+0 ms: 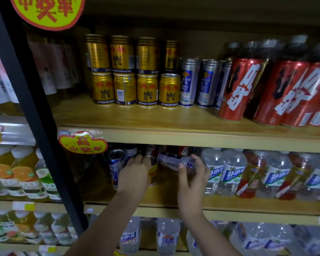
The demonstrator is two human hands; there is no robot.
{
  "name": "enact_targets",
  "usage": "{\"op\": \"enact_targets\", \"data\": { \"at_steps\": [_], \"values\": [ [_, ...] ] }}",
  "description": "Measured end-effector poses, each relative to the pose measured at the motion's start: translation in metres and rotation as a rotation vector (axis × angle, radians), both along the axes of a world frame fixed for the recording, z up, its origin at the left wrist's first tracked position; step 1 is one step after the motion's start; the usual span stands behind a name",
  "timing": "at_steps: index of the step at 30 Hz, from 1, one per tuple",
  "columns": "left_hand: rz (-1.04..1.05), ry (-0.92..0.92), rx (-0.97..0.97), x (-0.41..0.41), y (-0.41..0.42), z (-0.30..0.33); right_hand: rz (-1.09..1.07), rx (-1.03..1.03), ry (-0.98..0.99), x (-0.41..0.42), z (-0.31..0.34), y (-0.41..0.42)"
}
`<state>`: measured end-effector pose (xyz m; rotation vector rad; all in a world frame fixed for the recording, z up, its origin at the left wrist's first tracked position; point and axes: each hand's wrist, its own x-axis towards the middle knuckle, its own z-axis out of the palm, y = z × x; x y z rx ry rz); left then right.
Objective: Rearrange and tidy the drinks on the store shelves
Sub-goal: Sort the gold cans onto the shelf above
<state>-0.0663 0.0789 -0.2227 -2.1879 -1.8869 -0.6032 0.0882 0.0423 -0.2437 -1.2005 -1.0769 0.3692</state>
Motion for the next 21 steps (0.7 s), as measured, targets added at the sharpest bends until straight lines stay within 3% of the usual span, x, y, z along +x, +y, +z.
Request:
{"op": "enact_targets", "data": {
  "at_steps": [5, 10, 13, 19, 21],
  "values": [
    [-0.144, -0.163, 0.084, -0.015, -0.023, -0.016, -0.007, -0.165, -0.477, 0.009, 0.002, 0.01],
    [-0.196, -0.538, -0.118, -0.017, -0.021, -0.029, -0.028, -0.315, -0.776, -0.001, 0.014, 0.042],
    [-0.128, -0.636, -0.193, -0.012, -0.018, -0.037, 0.026, -0.366, -0.804, -0.01, 0.022, 0.061],
    [-0.111, -0.635, -0.182, -0.008, -0.015, -0.043, 0.197, -0.257, -0.622, -0.001, 0.01, 0.056],
    [-0.119, -0.618, -0.181, -0.009, -0.017, -0.041, 0.202, -0.22, -0.662, 0.009, -0.001, 0.042]
  ]
}}
